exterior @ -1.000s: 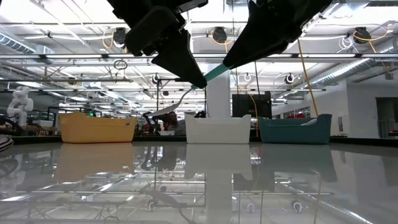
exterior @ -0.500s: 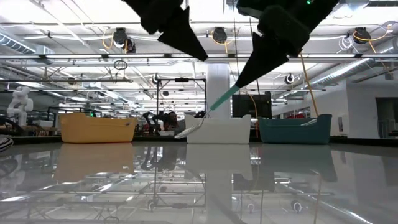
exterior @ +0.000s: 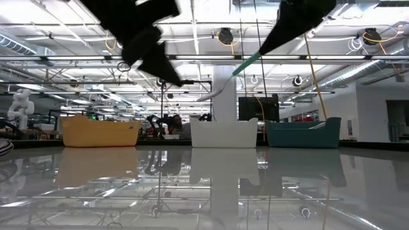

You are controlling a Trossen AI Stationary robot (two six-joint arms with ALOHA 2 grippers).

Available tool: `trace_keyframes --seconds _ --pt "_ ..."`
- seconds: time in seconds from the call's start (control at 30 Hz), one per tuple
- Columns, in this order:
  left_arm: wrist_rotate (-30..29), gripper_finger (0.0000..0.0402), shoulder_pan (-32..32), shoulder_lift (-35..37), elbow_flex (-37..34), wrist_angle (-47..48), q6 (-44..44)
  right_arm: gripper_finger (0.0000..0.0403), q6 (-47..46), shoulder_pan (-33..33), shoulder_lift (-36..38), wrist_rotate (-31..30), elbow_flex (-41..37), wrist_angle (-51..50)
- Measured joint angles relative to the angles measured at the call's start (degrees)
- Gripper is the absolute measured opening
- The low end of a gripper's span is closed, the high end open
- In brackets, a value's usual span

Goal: Sort silverware by color (type)
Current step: Put the blue spoon into the white bin

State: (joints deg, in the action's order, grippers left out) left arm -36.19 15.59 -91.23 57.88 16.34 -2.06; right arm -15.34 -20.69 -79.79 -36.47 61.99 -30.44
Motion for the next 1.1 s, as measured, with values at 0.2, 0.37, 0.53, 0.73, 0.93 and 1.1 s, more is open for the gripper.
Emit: trace_keyframes --seconds 0.2,0.37,0.53,0.73,0.93,1.1 --pt "5.21 0.0195 -5.41 9.68 -12.26 -14.06 5.84 0.0077 3.28 1.76 5.56 -1.24 -9.61 8.93" --pt "18.99 0.0195 -10.96 14.21 -19.04 -26.76 10.05 0.0077 10.76 6.51 11.08 1.23 -19.95 27.14" --pt "21.89 0.0195 -14.06 13.67 -19.24 -26.85 11.73 0.0077 15.73 15.2 13.35 8.56 -23.45 35.8" --pt "24.23 0.0195 -16.29 13.34 -19.11 -27.2 13.84 0.0077 22.37 27.19 13.62 18.26 -23.42 39.28" --pt "28.3 0.0195 -18.48 13.34 -19.11 -30.53 15.37 0.0077 24.41 40.07 13.23 32.12 -23.29 41.8" --pt "30.7 0.0195 -20.31 13.34 -19.11 -31.65 16.3 0.0077 24.95 48.28 12.53 34.96 -23.31 42.97"
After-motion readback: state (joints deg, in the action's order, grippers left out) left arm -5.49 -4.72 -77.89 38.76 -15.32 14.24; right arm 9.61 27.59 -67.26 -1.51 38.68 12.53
